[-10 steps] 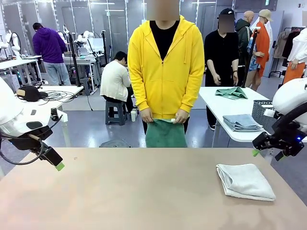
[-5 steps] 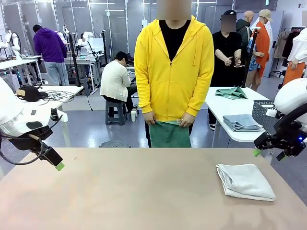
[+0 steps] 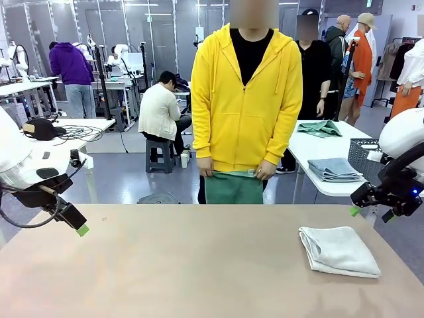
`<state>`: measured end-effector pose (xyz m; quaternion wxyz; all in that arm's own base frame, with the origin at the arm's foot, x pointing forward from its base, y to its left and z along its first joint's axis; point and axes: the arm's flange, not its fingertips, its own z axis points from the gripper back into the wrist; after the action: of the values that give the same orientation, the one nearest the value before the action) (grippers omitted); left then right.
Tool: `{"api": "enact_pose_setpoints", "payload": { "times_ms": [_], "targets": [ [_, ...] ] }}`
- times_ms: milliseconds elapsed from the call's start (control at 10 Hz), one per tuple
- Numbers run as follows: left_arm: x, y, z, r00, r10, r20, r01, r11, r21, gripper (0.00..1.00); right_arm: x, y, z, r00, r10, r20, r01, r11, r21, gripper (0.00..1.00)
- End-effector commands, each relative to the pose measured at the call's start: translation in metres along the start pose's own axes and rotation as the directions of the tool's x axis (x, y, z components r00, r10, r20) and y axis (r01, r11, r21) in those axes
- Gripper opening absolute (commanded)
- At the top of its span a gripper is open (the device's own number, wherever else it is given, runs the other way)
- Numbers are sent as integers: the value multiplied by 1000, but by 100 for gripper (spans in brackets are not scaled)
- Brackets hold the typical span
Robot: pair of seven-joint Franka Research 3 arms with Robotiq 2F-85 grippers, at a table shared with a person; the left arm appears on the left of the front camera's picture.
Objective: Fold the towels and place them in the basket.
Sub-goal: When a person lays out a Towel with hook on the table, fold it in half twice.
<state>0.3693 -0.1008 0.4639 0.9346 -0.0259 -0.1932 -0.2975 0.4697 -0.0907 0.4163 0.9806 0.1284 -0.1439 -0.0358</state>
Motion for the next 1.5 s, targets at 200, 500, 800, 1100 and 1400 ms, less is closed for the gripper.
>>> {"api": "enact_pose_setpoints", "payload": {
  "times_ms": [200,500,800,1100,1400],
  "targets": [
    [4,12,13,1000,0,22,1,999,-45,100,-5,12,25,996,77,53,-78,997,10,100],
    [1,34,65,997,25,80,-25,1000,6,100,-19,81,98,921,358,152,-348,933,-87,100],
    [-16,58,105,991,40,128,-33,998,-57,100,-44,135,159,777,602,185,-596,798,-89,100],
    [-39,76,119,983,12,183,6,995,-97,100,-86,159,178,656,743,131,-754,654,61,100],
    [-37,74,116,980,13,200,4,996,-85,100,-104,166,181,641,747,176,-764,642,60,100]
  ]
}}
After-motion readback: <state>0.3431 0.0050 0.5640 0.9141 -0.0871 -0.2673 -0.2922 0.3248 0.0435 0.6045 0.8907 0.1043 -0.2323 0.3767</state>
